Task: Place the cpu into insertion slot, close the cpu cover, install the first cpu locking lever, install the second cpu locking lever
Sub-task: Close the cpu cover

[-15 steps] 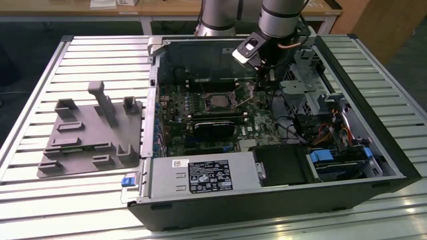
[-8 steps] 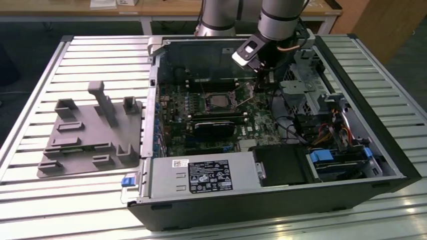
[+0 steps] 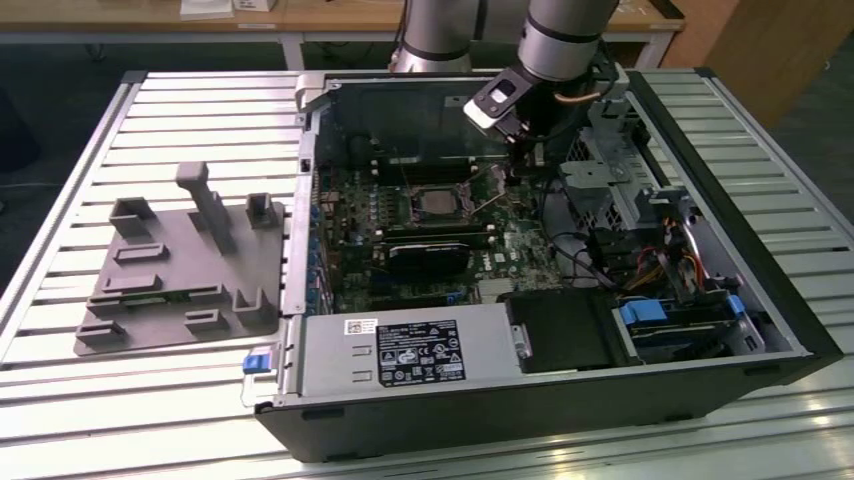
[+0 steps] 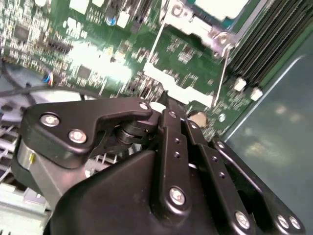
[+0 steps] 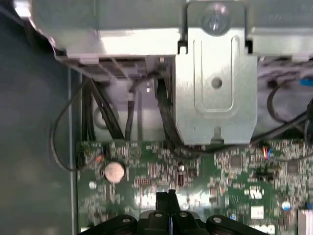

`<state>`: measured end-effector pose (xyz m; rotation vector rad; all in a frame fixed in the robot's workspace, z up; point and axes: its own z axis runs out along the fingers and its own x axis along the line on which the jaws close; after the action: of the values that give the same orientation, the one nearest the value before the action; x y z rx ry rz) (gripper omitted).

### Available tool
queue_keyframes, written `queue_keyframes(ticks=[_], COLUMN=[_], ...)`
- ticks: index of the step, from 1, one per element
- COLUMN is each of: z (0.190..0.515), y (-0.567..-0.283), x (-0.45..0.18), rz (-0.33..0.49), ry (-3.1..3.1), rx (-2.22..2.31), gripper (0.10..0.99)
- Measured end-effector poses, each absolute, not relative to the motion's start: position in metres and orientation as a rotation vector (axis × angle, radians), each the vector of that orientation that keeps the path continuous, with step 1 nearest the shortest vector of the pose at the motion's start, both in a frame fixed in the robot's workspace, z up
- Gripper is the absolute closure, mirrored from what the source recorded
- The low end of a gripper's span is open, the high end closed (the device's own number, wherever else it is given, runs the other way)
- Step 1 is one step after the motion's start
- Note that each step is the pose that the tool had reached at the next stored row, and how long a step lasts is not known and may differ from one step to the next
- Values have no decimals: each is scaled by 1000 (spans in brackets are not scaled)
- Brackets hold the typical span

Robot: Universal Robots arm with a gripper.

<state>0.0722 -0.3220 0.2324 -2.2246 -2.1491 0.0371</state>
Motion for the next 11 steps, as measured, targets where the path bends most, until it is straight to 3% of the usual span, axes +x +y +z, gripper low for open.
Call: queue_keyframes(ticks=[5, 11], z=[232, 232], y=[-322, -322], x=[75, 75], rz=[136, 146], ry=[-2103, -2098], rx=[-2178, -2173], gripper=[980, 980])
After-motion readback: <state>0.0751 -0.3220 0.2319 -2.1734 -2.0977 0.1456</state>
